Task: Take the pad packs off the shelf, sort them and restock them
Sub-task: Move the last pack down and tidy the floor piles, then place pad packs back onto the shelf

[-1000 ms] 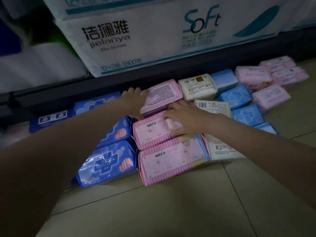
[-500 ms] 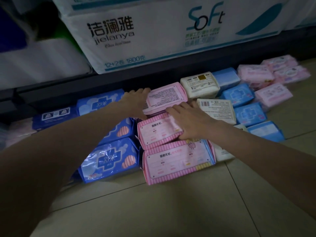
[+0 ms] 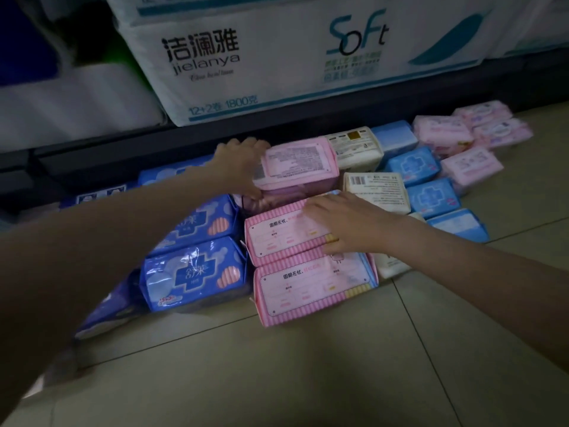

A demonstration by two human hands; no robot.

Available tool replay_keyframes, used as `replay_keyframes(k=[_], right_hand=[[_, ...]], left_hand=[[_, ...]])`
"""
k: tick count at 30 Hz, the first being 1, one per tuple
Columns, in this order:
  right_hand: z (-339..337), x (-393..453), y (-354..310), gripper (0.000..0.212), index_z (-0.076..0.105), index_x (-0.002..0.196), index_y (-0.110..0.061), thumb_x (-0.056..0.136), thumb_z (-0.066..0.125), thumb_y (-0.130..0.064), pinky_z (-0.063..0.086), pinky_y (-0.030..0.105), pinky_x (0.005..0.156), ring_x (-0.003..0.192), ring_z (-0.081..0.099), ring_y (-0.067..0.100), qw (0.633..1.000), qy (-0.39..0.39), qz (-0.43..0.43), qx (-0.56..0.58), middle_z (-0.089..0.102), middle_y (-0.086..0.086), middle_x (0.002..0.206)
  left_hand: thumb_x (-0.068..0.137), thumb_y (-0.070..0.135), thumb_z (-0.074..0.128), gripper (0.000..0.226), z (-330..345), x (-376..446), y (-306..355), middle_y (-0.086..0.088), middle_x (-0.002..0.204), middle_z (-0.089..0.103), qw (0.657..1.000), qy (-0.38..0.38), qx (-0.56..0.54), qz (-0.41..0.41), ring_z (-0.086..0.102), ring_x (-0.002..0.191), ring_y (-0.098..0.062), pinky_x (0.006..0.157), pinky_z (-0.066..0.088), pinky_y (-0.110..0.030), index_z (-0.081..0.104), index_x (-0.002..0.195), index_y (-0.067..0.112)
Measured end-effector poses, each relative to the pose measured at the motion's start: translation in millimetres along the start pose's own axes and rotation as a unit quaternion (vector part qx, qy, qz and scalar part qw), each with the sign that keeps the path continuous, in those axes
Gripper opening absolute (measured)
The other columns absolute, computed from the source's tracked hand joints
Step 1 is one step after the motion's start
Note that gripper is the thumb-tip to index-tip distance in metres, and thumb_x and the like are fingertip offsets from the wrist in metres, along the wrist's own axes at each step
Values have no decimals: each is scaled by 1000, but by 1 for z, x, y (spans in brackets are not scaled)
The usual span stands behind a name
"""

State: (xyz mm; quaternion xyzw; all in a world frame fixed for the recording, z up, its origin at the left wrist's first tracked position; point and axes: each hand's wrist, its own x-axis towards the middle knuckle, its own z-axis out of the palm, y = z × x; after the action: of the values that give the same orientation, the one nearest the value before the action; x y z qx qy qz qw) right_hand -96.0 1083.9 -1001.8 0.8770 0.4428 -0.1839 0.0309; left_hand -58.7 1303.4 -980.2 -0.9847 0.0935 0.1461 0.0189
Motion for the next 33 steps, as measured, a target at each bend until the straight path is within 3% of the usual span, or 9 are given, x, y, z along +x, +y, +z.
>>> replay_keyframes(k=[4, 8, 12, 15, 19, 22, 25, 30, 33], right_hand=[[1, 18, 0, 80, 25, 142, -19, 79, 67, -46, 26, 38, 110, 131, 33, 21, 1000, -10, 16, -7, 32, 4, 144], [2, 38, -12, 83, 28, 136, -19, 71, 74, -44, 32, 42, 103, 121, 43, 22, 999, -6, 46, -18, 44, 4, 134], [-46, 21, -15, 73, 36, 131, -18, 75, 64, -55, 26, 37, 101, 116, 45, 22, 995, 98, 22, -16, 46, 2, 126], [-109, -1, -27, 63, 49, 121, -13, 68, 62, -46, 30, 36, 93, 106, 53, 25, 972, 220, -59, -62, 56, 7, 117], [-194, -18, -57, 70, 38, 116, -23, 59, 61, -56, 28, 34, 87, 99, 45, 14, 942, 291, -112, -126, 57, 1, 110], [-267, -37, -81, 65, 36, 112, -27, 59, 57, -58, 28, 30, 84, 95, 47, 13, 921, 352, -114, -121, 60, 0, 103], [-352, -62, -100, 58, 38, 106, -27, 58, 52, -56, 32, 31, 80, 89, 56, 20, 896, 404, -119, -140, 60, -2, 97], [-485, -92, -124, 57, 51, 102, -18, 60, 74, -48, 31, 27, 76, 79, 47, 14, 835, 512, -105, -169, 51, -9, 92], [-531, -96, -131, 58, 52, 101, -16, 59, 77, -47, 26, 27, 76, 81, 42, 12, 806, 556, -96, -177, 49, -7, 95]], left_hand=[[61, 33, 86, 101, -46, -12, -27, -14, 141, 40, 994, 37, -100, -5, 41, 126, -31, 105, 34, -37, 30, 142, 9], [60, 28, 87, 97, -84, -35, -44, -12, 140, 41, 995, 40, -90, -4, 40, 127, -27, 107, 33, -34, 35, 139, 8], [61, 25, 86, 94, -121, -61, -67, -9, 141, 44, 995, 22, -93, -24, 43, 127, -25, 104, 30, -25, 36, 140, 10], [63, 30, 85, 92, -154, -88, -82, -8, 138, 47, 996, -25, -69, -56, 47, 120, -25, 98, 35, -25, 37, 139, 11], [62, 27, 85, 84, -226, -136, -101, 1, 121, 53, 992, -5, -110, -57, 51, 101, -19, 87, 38, -25, 41, 133, 16], [60, 23, 86, 86, -297, -179, -109, 13, 106, 49, 989, 63, -128, -46, 50, 93, -10, 79, 38, -18, 41, 134, 22], [60, 20, 86, 87, -377, -217, -118, 17, 103, 50, 979, 160, -124, -21, 51, 90, -5, 73, 39, -15, 40, 134, 25], [63, 15, 84, 73, -493, -270, -152, 24, 98, 52, 921, 364, -134, 32, 53, 81, 5, 65, 39, -10, 44, 121, 35], [66, 23, 82, 78, -522, -260, -168, 9, 114, 54, 880, 463, -102, 26, 52, 94, -7, 84, 42, -20, 43, 133, 22]])
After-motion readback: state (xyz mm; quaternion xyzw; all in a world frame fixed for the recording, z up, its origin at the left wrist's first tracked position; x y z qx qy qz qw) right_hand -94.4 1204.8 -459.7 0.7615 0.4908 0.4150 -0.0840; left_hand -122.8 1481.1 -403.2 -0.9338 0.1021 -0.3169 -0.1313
